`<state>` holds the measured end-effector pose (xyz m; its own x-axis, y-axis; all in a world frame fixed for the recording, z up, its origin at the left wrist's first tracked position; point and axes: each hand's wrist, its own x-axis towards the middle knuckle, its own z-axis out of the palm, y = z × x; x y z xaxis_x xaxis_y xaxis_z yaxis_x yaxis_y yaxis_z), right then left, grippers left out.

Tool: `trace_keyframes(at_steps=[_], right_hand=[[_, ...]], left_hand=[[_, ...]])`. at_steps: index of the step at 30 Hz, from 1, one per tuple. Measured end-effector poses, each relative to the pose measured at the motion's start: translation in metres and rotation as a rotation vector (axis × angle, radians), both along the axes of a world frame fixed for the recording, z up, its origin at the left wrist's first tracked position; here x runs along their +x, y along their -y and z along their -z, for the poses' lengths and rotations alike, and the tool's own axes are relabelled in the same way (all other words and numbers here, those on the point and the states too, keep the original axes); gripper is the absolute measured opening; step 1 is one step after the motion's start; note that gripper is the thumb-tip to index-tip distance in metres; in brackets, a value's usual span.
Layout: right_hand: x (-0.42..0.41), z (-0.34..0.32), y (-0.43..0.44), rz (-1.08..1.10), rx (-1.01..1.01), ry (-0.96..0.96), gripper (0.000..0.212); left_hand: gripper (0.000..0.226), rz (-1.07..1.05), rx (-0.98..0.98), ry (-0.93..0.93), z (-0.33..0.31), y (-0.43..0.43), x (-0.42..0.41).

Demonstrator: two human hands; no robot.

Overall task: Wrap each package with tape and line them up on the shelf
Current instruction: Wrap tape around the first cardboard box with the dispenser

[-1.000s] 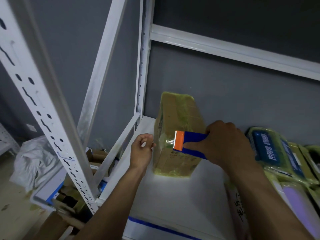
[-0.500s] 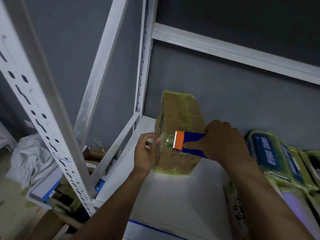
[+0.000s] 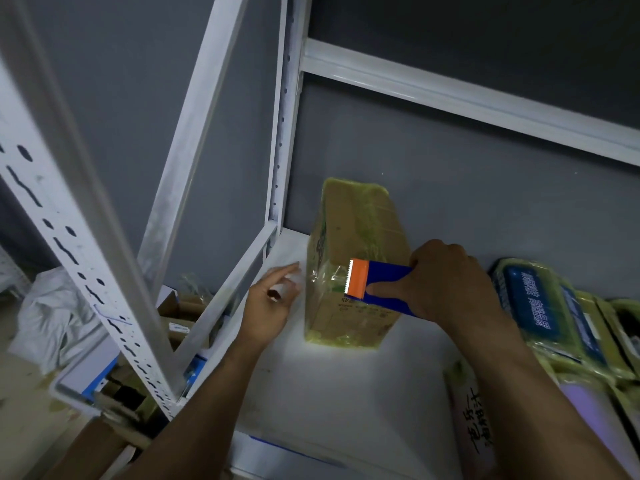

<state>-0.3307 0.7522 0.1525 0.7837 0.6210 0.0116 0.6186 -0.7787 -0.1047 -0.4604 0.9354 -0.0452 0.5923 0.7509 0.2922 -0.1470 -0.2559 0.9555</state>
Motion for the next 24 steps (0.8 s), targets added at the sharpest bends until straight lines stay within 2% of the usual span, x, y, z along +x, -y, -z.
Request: trace_keyframes(at_steps=[2, 4, 7, 9, 14, 18, 24], right_hand=[[0.0, 0.001, 0.001, -0.003, 0.013, 0.001, 0.078], [0.0, 0.001, 0.001, -0.007, 0.016, 0.005, 0.078], [0.001, 0.0, 0.001, -0.008, 0.007, -0.002, 0.08], [0.001, 0.0, 0.001, -0.003, 0.007, -0.008, 0.08], [0.003, 0.0, 0.0, 0.006, -0.003, -0.014, 0.079], [0.004, 0.001, 0.0, 0.01, 0.002, -0.012, 0.081], [0.004, 0.001, 0.001, 0.016, -0.009, 0.008, 0.079]], left_hand=[[0.037, -0.111, 0.072, 0.026, -0.009, 0.008, -0.003], [0.037, -0.006, 0.11, 0.073, -0.017, 0.022, 0.0], [0.048, 0.167, 0.027, 0.007, -0.021, 0.042, 0.01], [0.047, 0.138, 0.0, -0.013, -0.016, 0.046, 0.016], [0.042, 0.169, -0.204, 0.121, -0.013, 0.046, 0.023], [0.042, 0.131, -0.081, 0.097, -0.017, 0.042, 0.02], [0.067, 0.384, 0.021, -0.018, -0.027, 0.017, 0.011]])
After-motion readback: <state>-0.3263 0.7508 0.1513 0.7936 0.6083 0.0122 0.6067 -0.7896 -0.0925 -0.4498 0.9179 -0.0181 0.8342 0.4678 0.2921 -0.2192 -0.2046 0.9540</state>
